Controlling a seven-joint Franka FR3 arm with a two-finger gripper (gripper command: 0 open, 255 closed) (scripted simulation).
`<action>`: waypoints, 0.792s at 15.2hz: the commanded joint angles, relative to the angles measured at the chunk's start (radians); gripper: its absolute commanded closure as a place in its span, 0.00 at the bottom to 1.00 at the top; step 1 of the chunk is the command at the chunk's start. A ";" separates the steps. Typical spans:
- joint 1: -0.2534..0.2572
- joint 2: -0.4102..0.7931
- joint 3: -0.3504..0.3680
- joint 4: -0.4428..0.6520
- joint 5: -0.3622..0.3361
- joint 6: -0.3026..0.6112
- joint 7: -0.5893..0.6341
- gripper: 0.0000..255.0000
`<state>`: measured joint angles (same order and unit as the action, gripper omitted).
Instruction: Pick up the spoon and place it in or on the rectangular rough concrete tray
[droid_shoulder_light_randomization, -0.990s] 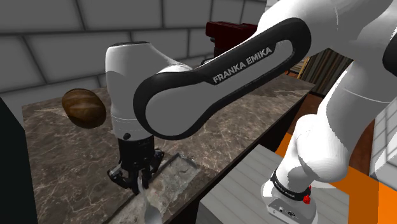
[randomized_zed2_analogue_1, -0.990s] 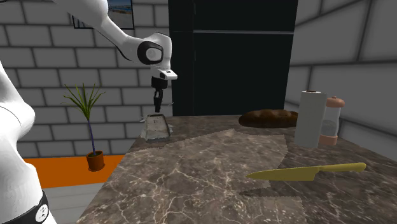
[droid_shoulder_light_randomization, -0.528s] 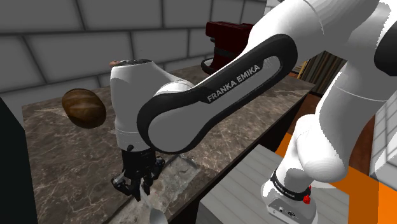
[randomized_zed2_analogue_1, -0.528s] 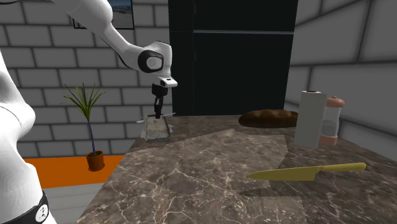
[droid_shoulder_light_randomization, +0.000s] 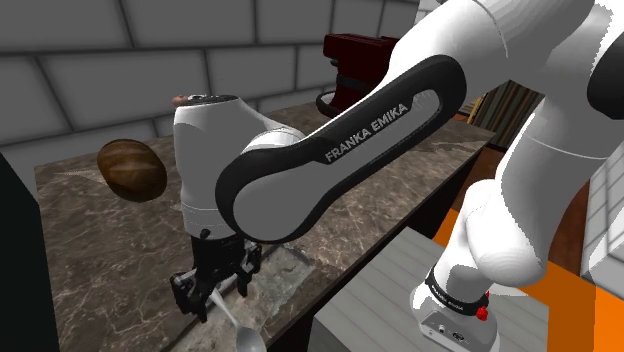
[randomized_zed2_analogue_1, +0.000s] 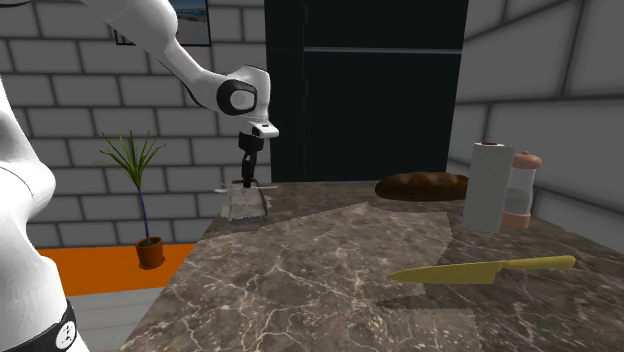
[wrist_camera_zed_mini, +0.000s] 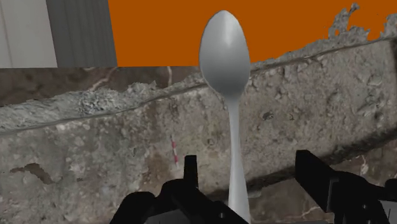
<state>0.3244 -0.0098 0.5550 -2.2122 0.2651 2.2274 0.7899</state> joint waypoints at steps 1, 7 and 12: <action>0.000 0.000 0.000 0.000 0.000 0.000 0.000 0.00; -0.013 -0.056 -0.015 0.049 0.016 -0.104 -0.015 0.00; -0.015 -0.068 -0.020 0.064 0.019 -0.131 -0.017 0.00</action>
<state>0.3091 -0.0764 0.5352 -2.1480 0.2835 2.0982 0.7726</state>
